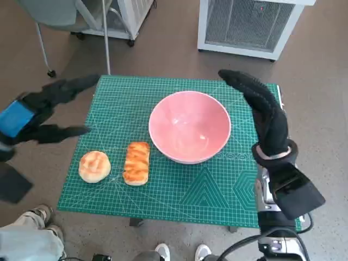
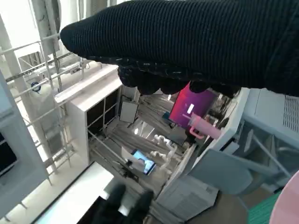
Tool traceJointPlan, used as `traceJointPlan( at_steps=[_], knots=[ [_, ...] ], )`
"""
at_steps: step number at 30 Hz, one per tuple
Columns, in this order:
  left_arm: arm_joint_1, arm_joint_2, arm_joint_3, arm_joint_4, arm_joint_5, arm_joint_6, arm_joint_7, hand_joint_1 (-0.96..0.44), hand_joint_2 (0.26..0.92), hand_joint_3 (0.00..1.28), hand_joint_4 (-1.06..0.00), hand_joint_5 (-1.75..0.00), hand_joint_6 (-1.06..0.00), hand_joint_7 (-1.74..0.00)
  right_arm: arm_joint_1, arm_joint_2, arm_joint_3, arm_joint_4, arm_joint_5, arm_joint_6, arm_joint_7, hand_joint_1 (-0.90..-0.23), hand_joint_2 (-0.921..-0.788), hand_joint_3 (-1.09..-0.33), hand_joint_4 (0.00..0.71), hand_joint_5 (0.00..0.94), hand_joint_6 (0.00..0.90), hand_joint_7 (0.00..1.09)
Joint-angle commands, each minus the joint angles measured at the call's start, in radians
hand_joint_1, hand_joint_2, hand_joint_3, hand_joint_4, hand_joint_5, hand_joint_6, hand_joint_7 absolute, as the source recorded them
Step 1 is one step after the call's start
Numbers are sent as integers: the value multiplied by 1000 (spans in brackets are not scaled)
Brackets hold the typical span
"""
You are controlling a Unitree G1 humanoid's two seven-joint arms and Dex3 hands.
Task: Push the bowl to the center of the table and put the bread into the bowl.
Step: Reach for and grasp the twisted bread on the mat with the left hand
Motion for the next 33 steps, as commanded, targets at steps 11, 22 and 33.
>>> traceJointPlan(
  at_steps=[11, 22, 33],
  knots=[
    [26, 105, 5, 118, -3, -257, -60, -300, 908, 11, -327, -6, -479, -16, 9, 25, 7, 52, 45, 21, 10, -684, -921, -798, 253, 11, -1, 669],
    [-53, 65, -74, 159, 156, -461, -4, -307, 921, 55, -325, -3, -479, -12, 6, 30, 3, 65, 53, 26, 13, -677, -921, -799, 249, 8, -1, 653],
    [-201, -47, -170, 150, 484, -580, 151, -265, 892, 11, -392, -24, -506, -22, 3, 16, -7, 63, 87, 45, 40, -676, -921, -805, 246, 6, -1, 647]
  ],
)
